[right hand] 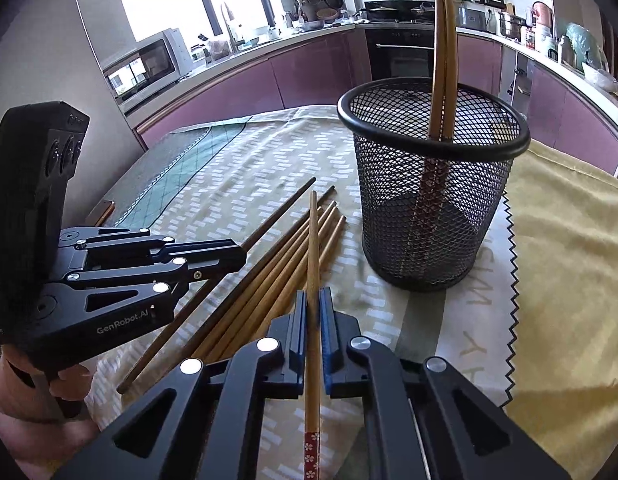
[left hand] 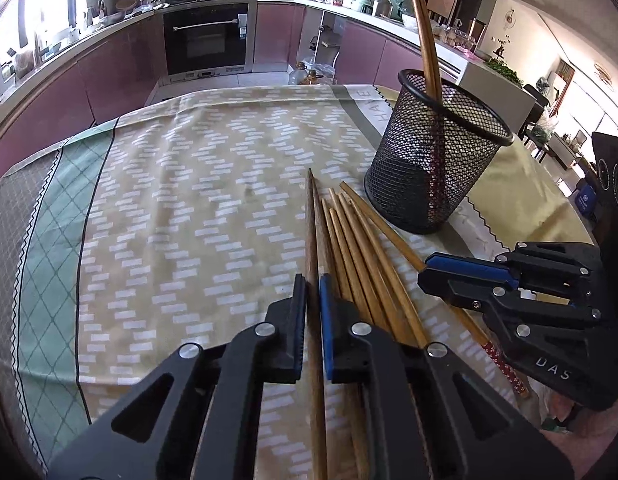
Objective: Organize utensils
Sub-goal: 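Close the right tool on a chopstick while the left tool grasps another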
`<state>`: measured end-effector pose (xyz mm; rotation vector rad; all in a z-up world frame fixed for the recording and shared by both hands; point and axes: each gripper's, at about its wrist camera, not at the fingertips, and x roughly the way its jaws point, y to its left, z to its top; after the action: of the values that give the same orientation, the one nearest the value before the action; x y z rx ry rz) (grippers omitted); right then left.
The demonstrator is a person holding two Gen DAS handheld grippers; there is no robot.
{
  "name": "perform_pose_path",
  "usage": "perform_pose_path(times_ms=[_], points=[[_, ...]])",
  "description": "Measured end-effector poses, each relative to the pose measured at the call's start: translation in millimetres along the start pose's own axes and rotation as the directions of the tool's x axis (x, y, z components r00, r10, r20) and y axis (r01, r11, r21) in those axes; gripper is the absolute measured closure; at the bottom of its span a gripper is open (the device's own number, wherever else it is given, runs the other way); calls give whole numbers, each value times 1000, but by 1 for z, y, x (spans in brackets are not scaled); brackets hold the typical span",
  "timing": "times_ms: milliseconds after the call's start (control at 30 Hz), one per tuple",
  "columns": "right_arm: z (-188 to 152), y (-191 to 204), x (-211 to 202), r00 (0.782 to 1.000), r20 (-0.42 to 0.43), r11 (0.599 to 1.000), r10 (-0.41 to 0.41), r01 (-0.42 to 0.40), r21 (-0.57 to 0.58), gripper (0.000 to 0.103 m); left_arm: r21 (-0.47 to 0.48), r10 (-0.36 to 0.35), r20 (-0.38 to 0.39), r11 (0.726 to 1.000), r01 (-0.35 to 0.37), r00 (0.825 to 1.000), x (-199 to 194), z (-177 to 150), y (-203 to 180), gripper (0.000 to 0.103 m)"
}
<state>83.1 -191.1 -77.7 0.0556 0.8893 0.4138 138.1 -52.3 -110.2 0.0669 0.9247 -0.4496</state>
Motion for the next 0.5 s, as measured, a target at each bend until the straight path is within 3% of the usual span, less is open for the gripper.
perform_pose_path(times_ms=[267, 500], points=[[4, 4, -28, 996, 72, 998, 53, -51, -21, 97, 6, -61, 80, 998, 60, 995, -45, 4, -1, 95], [6, 2, -54, 986, 144, 997, 83, -81, -21, 97, 27, -136, 156, 991, 134, 978, -87, 8, -6, 95]])
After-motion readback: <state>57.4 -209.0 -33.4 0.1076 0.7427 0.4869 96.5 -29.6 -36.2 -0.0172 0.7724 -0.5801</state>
